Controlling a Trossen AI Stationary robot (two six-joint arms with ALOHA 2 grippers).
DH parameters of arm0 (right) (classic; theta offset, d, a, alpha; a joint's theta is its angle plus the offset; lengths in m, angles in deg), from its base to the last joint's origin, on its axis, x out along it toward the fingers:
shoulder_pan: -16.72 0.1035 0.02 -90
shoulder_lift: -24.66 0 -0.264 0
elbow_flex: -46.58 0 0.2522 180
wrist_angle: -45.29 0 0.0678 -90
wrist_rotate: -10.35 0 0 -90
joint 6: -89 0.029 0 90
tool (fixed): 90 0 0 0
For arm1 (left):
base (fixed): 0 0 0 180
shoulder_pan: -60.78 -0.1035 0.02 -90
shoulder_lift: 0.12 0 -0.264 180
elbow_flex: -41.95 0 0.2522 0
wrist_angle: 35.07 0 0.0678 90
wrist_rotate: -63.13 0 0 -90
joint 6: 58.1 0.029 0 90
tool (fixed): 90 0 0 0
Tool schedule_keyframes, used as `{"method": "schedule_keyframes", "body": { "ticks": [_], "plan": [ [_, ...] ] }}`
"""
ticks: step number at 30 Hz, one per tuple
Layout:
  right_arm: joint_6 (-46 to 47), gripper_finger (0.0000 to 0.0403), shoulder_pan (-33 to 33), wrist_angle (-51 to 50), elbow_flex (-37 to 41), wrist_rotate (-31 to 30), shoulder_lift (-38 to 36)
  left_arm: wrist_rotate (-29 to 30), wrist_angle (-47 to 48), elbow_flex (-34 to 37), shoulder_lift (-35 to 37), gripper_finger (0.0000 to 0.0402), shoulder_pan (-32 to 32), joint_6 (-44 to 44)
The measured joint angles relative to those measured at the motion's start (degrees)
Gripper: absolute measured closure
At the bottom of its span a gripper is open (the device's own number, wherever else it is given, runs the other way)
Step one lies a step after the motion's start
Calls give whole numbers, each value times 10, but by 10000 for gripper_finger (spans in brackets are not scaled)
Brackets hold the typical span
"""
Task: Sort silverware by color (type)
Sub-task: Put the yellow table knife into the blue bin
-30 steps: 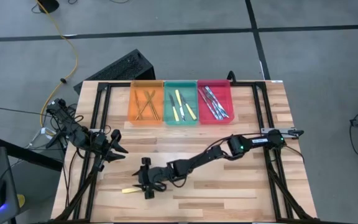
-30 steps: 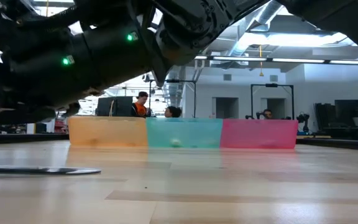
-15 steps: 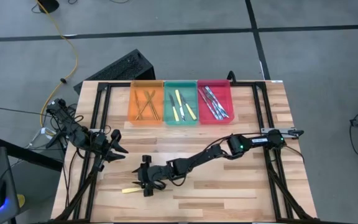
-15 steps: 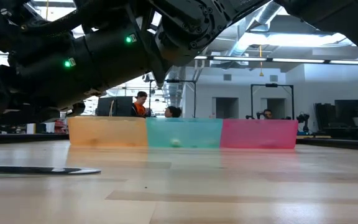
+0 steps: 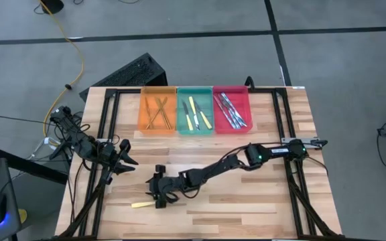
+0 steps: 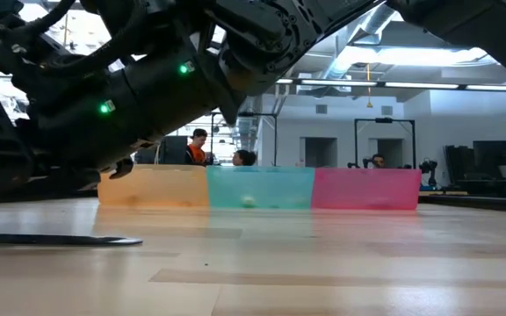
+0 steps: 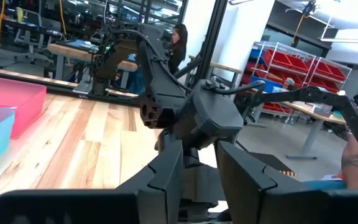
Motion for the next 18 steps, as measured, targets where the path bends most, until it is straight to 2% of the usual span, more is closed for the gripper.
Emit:
{"method": "schedule_keyframes", "body": {
  "ticks": [13, 18],
  "plan": [
    [-16, 164, -3, -37, 0, -4, 0, 0, 0, 0, 0, 312, 0, 0],
    [-30, 164, -14, -105, -1, 6, -15, 0, 0, 0, 0, 312, 0, 0]
  ]
}}
